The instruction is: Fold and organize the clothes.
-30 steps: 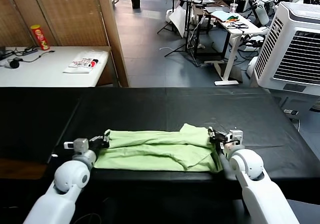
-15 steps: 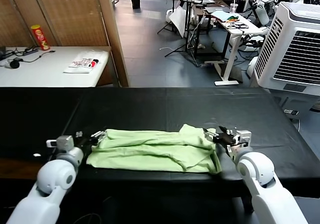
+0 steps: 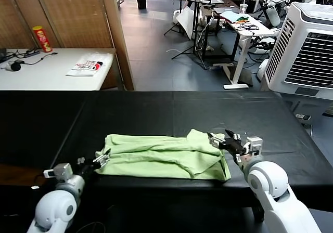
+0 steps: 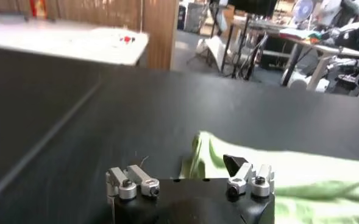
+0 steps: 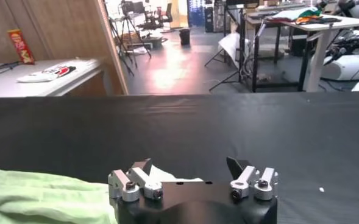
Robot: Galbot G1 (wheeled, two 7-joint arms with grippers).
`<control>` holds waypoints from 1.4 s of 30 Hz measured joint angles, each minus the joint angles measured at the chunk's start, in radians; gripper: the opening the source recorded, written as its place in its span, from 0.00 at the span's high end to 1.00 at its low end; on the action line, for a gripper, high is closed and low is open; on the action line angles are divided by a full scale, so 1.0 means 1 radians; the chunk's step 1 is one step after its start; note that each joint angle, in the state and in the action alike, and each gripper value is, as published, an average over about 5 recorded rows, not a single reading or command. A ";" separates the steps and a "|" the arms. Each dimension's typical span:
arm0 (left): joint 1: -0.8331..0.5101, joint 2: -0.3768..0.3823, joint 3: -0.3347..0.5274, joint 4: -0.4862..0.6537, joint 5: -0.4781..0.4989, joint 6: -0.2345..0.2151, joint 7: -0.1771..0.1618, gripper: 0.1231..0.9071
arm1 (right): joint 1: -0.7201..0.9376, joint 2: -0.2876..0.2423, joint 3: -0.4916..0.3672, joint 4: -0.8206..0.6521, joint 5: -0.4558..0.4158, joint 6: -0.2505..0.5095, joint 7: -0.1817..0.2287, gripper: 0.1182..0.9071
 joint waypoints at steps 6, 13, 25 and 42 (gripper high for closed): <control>-0.001 -0.035 0.016 0.022 0.060 -0.008 0.003 0.35 | -0.005 -0.002 0.000 0.006 -0.008 0.002 0.000 0.14; 0.004 -0.057 0.029 0.025 0.112 -0.010 0.014 0.70 | -0.012 -0.001 -0.005 0.010 -0.039 0.011 -0.011 0.14; -0.005 -0.039 0.034 0.023 0.213 -0.019 0.031 0.96 | -0.010 0.003 -0.007 0.008 -0.050 0.013 -0.011 0.14; 0.030 0.240 -0.122 0.113 0.361 -0.107 0.017 0.96 | -0.027 0.035 -0.001 0.005 -0.078 0.013 -0.002 0.14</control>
